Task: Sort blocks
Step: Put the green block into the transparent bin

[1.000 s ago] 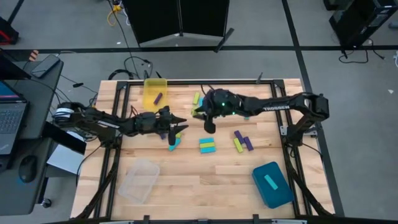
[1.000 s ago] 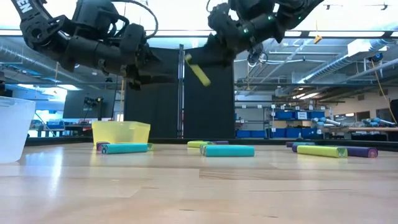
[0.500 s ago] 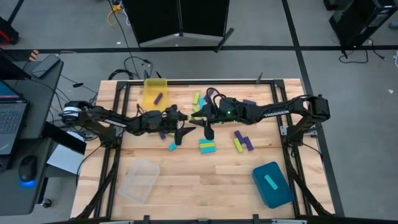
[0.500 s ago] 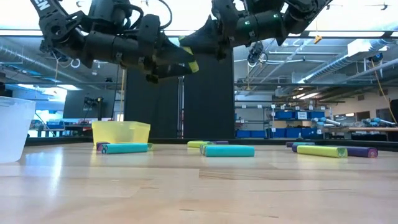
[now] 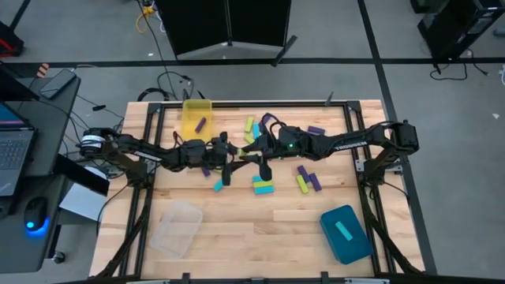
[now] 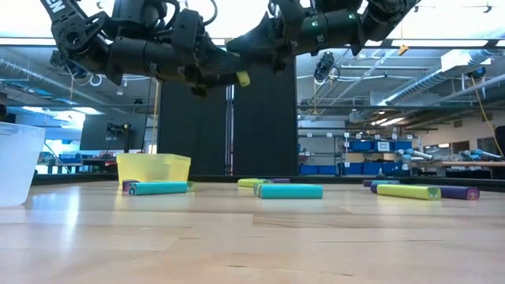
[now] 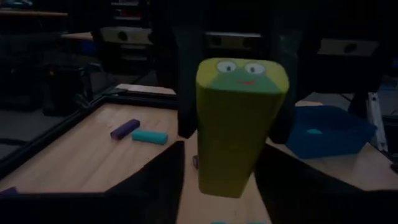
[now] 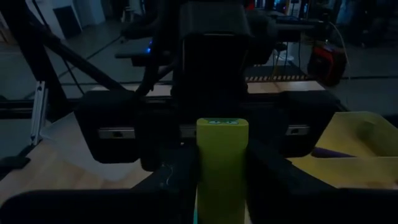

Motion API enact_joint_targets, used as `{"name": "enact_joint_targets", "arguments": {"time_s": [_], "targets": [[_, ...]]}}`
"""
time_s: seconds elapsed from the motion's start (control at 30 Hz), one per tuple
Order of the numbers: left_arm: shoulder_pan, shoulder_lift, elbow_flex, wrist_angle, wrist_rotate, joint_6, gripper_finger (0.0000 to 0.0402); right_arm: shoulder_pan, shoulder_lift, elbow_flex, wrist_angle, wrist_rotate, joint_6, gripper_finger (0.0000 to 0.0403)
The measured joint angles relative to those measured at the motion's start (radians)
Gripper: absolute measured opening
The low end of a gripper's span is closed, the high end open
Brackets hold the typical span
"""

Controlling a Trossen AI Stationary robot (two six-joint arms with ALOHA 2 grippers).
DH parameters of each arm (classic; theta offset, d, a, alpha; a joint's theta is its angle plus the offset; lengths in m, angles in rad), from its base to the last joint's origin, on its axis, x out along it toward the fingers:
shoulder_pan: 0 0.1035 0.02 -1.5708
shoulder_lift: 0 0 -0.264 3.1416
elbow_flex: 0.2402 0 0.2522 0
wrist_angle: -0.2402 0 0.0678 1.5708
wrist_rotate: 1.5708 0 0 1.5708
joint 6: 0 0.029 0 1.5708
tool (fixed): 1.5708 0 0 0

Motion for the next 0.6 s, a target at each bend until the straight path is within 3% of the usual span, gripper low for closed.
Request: {"name": "enact_joint_targets", "arguments": {"time_s": [0.13, 0.27, 0.4, 0.6], "targets": [[0.0, 0.0, 0.0, 0.023, 0.031, 0.025, 0.0117, 0.0, 0.0, 0.0, -0.001, -0.003, 0.002, 0.0115], [0.0, 0.0, 0.0, 0.026, 0.033, 0.026, 0.0115, 0.0, 0.0, 0.0, -0.002, -0.003, 0.001, 0.0116], [0.001, -0.004, 0.0, 0.005, 0.02, 0.026, 0.0115, 0.001, -0.001, 0.001, -0.044, 0.041, 0.0, 0.0177], [0.003, -0.075, 0.003, -0.199, -0.037, 0.047, 0.0115, 0.0, -0.072, 0.019, -0.216, 0.152, -0.048, 0.0264]]}}
